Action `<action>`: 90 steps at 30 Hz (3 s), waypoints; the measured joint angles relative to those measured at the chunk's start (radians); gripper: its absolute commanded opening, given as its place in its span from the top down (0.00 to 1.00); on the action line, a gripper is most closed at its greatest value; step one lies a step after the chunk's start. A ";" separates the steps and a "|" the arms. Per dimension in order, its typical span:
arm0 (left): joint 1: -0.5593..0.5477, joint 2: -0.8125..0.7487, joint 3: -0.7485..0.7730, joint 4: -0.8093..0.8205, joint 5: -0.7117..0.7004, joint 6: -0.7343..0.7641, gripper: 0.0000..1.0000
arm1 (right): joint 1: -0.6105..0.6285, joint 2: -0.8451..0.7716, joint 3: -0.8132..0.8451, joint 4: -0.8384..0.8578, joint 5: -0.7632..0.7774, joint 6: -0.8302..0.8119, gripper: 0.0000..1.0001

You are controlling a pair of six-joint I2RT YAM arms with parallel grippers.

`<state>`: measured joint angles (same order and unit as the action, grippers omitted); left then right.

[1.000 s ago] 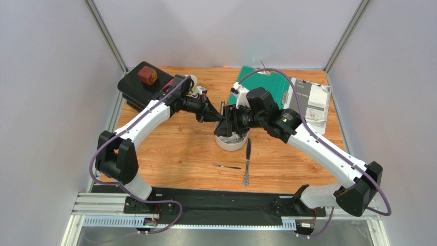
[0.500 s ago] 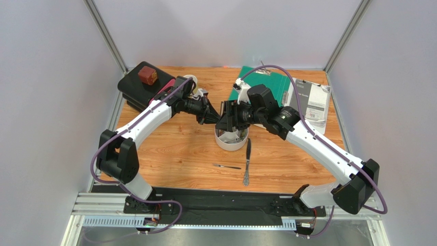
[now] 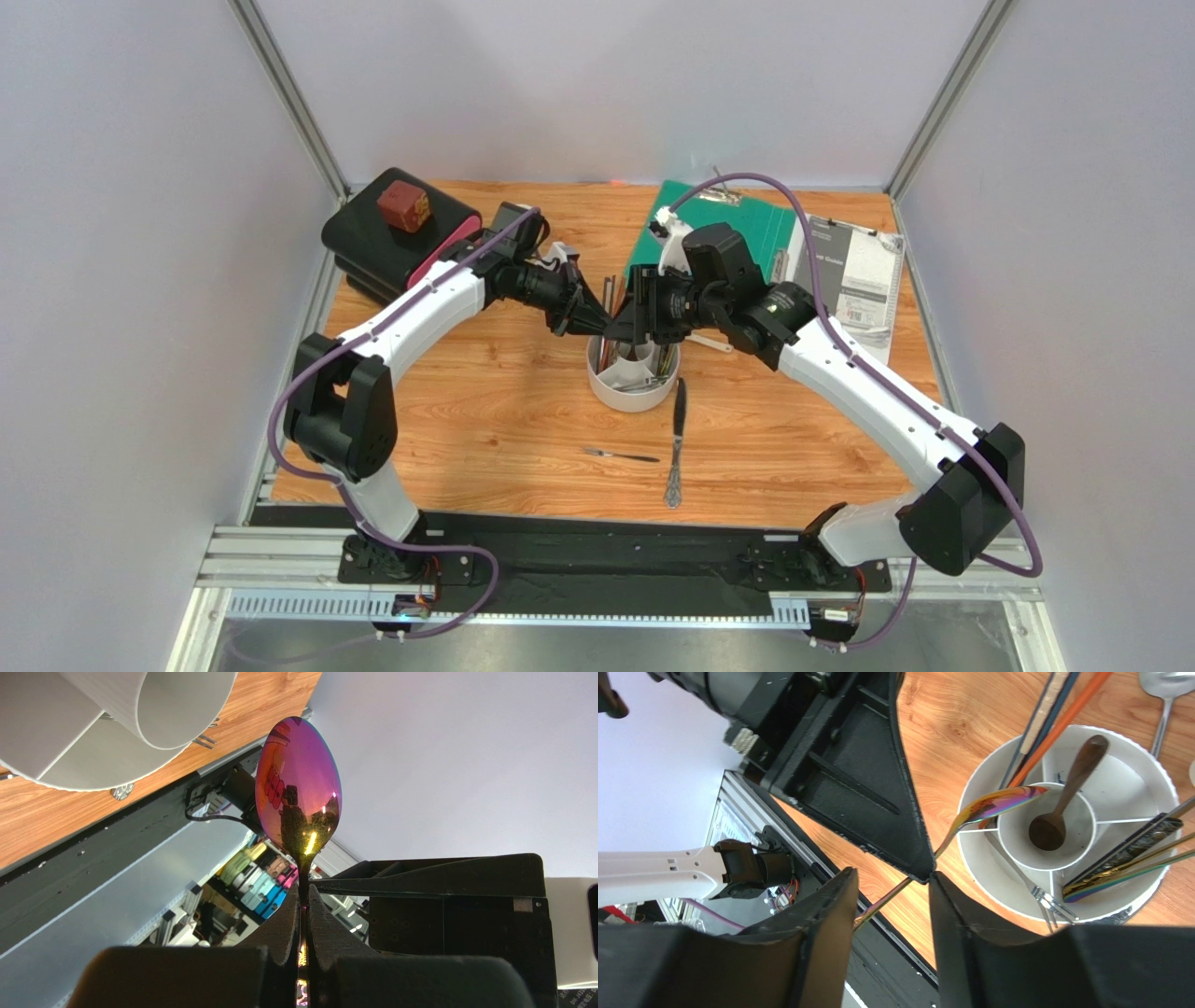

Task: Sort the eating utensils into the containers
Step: Pick up the spoon from the center of the board.

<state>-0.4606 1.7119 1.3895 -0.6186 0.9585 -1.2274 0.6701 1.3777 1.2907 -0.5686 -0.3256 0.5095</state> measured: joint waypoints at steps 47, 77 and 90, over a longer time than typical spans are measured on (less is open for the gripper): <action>0.013 0.037 0.061 -0.157 -0.051 0.103 1.00 | -0.024 -0.130 0.027 -0.327 0.050 -0.201 0.41; 0.019 0.134 0.300 -0.678 0.076 0.493 1.00 | 0.225 -0.202 0.108 -0.126 0.095 -0.875 0.35; 0.021 0.136 0.318 -0.716 0.169 0.591 1.00 | 0.226 -0.124 0.180 -0.126 -0.199 -0.907 0.34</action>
<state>-0.4400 1.8477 1.7077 -1.3350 1.1275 -0.6369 0.8959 1.2533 1.4704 -0.6949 -0.5243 -0.3977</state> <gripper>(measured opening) 0.006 0.656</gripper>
